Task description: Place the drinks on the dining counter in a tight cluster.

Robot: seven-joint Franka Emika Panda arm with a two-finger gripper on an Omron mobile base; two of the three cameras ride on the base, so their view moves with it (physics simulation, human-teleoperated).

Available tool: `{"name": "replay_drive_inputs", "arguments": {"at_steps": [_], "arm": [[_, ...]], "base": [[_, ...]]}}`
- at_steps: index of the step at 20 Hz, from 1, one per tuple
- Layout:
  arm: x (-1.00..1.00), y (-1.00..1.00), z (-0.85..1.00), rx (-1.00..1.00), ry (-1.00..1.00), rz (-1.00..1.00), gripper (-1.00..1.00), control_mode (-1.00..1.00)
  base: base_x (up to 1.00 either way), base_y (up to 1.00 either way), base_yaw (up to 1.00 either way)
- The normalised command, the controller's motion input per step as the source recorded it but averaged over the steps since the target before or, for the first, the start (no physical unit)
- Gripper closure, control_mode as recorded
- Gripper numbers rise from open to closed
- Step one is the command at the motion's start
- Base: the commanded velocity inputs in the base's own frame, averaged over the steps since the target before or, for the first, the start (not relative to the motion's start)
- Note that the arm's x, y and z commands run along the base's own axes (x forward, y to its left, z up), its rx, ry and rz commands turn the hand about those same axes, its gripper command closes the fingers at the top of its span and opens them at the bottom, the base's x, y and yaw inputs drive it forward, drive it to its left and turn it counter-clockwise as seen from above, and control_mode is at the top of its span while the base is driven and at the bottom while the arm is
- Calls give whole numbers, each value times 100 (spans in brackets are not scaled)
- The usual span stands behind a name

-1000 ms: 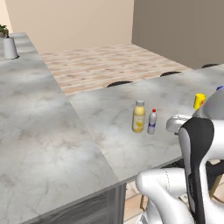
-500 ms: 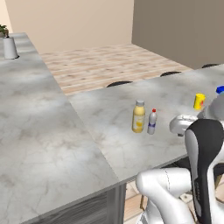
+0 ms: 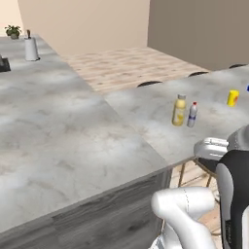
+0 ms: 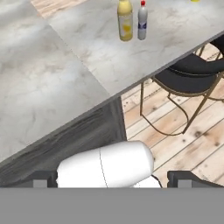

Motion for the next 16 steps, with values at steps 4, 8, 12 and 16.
{"name": "replay_drive_inputs", "arguments": {"at_steps": [4, 8, 12, 16], "arm": [[0, 0, 0, 0, 0, 0, -100, 100], [0, 0, 0, 0, 0, 0, -100, 100], [0, 0, 0, 0, 0, 0, -100, 100], [0, 0, 0, 0, 0, 0, -100, 100]], "base": [[-10, 100, -22], [0, 100, -34], [-7, 100, -38], [-45, 100, -28]]}}
